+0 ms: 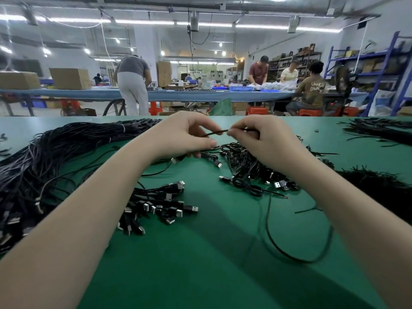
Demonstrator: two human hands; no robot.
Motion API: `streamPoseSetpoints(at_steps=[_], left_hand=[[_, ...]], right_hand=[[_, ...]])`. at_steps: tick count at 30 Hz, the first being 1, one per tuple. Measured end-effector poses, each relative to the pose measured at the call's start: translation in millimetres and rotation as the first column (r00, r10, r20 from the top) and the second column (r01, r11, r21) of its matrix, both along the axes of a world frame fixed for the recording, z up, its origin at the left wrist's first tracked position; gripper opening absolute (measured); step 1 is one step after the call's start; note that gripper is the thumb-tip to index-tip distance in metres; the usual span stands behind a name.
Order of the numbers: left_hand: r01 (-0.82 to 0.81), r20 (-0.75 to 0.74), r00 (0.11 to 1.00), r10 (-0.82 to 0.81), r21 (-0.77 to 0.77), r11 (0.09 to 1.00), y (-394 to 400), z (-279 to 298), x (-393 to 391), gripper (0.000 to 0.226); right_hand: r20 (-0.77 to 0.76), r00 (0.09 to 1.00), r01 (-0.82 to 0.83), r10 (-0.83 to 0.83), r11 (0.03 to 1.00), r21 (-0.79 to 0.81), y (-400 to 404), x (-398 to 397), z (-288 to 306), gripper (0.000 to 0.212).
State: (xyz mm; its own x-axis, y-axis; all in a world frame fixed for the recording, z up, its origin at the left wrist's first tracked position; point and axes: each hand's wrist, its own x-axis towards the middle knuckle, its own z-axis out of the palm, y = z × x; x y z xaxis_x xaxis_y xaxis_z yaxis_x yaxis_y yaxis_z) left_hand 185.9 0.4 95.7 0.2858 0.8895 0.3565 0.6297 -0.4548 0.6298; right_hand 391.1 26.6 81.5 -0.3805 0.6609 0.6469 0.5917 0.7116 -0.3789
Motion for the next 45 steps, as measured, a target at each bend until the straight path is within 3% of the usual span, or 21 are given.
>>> streamPoseSetpoints(at_steps=[2, 4, 5, 7, 9, 10, 13, 15, 16, 19, 21, 23, 25, 27, 30, 33, 35, 37, 39, 42, 45], left_hand=[[-0.053, 0.069, 0.996, 0.051, 0.030, 0.998, 2, 1, -6, 0.015], [-0.069, 0.339, 0.937, 0.080, -0.046, 0.997, 2, 3, -10, 0.017], [-0.034, 0.525, 0.847, 0.088, -0.112, 0.993, 3, 3, -11, 0.021], [0.123, 0.846, 0.524, 0.101, -0.192, 0.974, 4, 4, -9, 0.021], [0.279, 0.956, 0.282, 0.088, -0.169, 0.945, 8, 2, -2, 0.012], [0.306, 0.955, 0.286, 0.078, -0.168, 0.937, 9, 1, 1, 0.015], [0.274, 0.848, 0.529, 0.034, -0.209, 0.939, 9, -1, 11, 0.042], [0.258, 0.797, 0.605, 0.011, -0.209, 0.943, 6, 2, 13, 0.049], [0.273, 0.813, 0.582, 0.003, -0.199, 0.941, 3, 5, 13, 0.048], [0.496, 0.942, 0.330, -0.064, -0.116, 0.861, -6, 17, 2, 0.047], [0.662, 0.929, 0.326, -0.174, -0.093, 0.744, -14, 22, -11, 0.045], [0.628, 0.768, 0.590, -0.250, -0.243, 0.739, -16, 20, -19, 0.044], [0.392, 0.397, 0.895, -0.205, -0.478, 0.786, -11, 10, -16, 0.048], [0.176, 0.153, 0.983, -0.106, -0.582, 0.794, -1, -1, -7, 0.054], [0.090, 0.384, 0.920, 0.081, -0.407, 0.909, 13, -11, 4, 0.043], [0.119, 0.692, 0.716, 0.091, -0.249, 0.961, 13, -7, 10, 0.043], [0.256, 0.852, 0.523, 0.020, -0.179, 0.950, 9, 3, 9, 0.048], [0.411, 0.924, 0.373, -0.086, -0.082, 0.908, -1, 13, 2, 0.048], [0.526, 0.899, 0.395, -0.189, -0.053, 0.849, -10, 19, -9, 0.040], [0.610, 0.694, 0.656, -0.296, -0.257, 0.749, -14, 13, -18, 0.028], [0.312, 0.257, 0.945, -0.200, -0.539, 0.782, -7, 0, -3, 0.047]], right_hand=[[-0.104, 0.994, 0.040, -0.040, 0.999, 0.002, 1, 5, 3, 0.012], [-0.182, 0.981, 0.061, -0.062, 0.998, -0.013, 1, 7, 6, 0.013], [-0.196, 0.979, 0.048, -0.054, 0.998, -0.034, 0, 6, 6, 0.013], [-0.215, 0.976, -0.046, 0.018, 0.991, -0.123, -4, -1, 4, 0.016], [-0.262, 0.957, -0.180, 0.123, 0.961, -0.209, -10, -11, -1, 0.019], [-0.286, 0.944, -0.235, 0.163, 0.942, -0.239, -13, -17, -3, 0.020], [-0.324, 0.912, -0.356, 0.253, 0.880, -0.314, -19, -30, -14, 0.021], [-0.337, 0.884, -0.449, 0.325, 0.793, -0.413, -18, -33, -21, 0.022], [-0.338, 0.867, -0.493, 0.366, 0.732, -0.470, -17, -33, -24, 0.024], [-0.331, 0.867, -0.498, 0.372, 0.655, -0.568, -12, -30, -33, 0.026], [-0.352, 0.901, -0.422, 0.253, 0.690, -0.587, -7, -23, -33, 0.027], [-0.381, 0.913, -0.365, 0.144, 0.704, -0.609, -1, -13, -27, 0.032], [-0.443, 0.894, -0.359, 0.066, 0.698, -0.620, 1, -6, -17, 0.033], [-0.480, 0.875, -0.370, 0.058, 0.719, -0.588, 0, -4, -7, 0.032], [-0.519, 0.829, -0.515, 0.208, 0.646, -0.564, -10, -13, -2, 0.029], [-0.551, 0.759, -0.651, 0.348, 0.432, -0.624, -16, -23, -14, 0.027], [-0.475, 0.780, -0.618, 0.409, 0.381, -0.688, -13, -26, -28, 0.029], [-0.431, 0.831, -0.554, 0.352, 0.444, -0.704, -7, -25, -39, 0.029], [-0.448, 0.873, -0.470, 0.191, 0.576, -0.669, 0, -17, -41, 0.028], [-0.347, 0.935, -0.276, 0.077, 0.772, -0.572, 3, -7, -28, 0.028], [-0.307, 0.948, -0.217, 0.081, 0.873, -0.438, -4, -12, -12, 0.031]])
